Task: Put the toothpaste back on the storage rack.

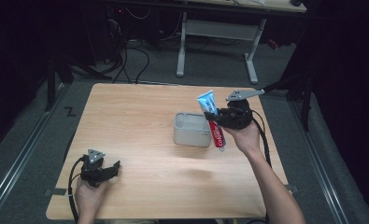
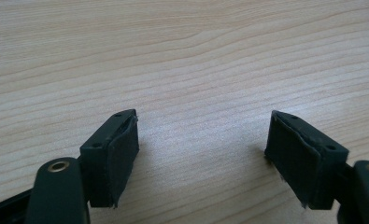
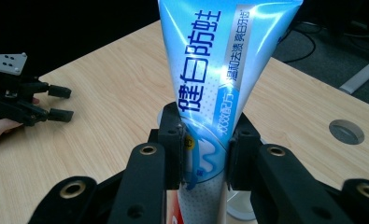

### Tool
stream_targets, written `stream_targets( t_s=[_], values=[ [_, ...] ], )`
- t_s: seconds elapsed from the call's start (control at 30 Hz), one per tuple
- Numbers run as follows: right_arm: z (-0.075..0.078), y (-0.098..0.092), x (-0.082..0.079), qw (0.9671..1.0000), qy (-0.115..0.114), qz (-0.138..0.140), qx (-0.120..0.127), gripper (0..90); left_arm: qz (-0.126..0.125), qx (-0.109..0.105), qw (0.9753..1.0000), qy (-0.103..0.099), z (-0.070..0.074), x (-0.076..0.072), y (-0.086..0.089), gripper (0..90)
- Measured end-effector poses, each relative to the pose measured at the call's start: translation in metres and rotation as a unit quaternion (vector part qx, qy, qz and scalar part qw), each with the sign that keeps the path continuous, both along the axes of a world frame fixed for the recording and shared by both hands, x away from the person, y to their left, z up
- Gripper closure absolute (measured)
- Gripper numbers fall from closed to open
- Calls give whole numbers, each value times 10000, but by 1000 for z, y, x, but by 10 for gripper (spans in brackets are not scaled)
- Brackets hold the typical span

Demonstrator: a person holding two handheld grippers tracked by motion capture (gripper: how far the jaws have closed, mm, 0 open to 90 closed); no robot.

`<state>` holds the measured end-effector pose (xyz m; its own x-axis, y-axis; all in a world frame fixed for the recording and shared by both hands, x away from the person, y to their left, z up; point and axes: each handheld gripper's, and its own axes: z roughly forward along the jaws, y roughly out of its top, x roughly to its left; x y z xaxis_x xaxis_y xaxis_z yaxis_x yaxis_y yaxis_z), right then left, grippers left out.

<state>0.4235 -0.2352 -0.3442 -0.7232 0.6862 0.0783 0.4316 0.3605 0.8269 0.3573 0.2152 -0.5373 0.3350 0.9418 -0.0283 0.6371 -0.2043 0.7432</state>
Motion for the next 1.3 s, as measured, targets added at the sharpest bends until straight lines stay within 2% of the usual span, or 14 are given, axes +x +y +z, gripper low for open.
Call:
stream_targets(
  t_s=[0.7,0.8,0.97,1.03,1.3],
  values=[
    [8,15,19,9999,-78,101,103,728,7,43,10000,1,0,0,-1,260],
    [9,12,21,9994,-129,37,304,728,9,47,10000,-4,0,0,-1,260],
    [8,12,25,9996,-123,-7,267,728,9,46,10000,-4,0,0,-1,260],
    [8,10,29,9992,-98,-79,370,728,10,51,10000,-5,0,0,-1,260],
    [15,14,38,9989,-174,-194,389,726,7,57,10000,-9,0,0,-1,259]
  ],
)
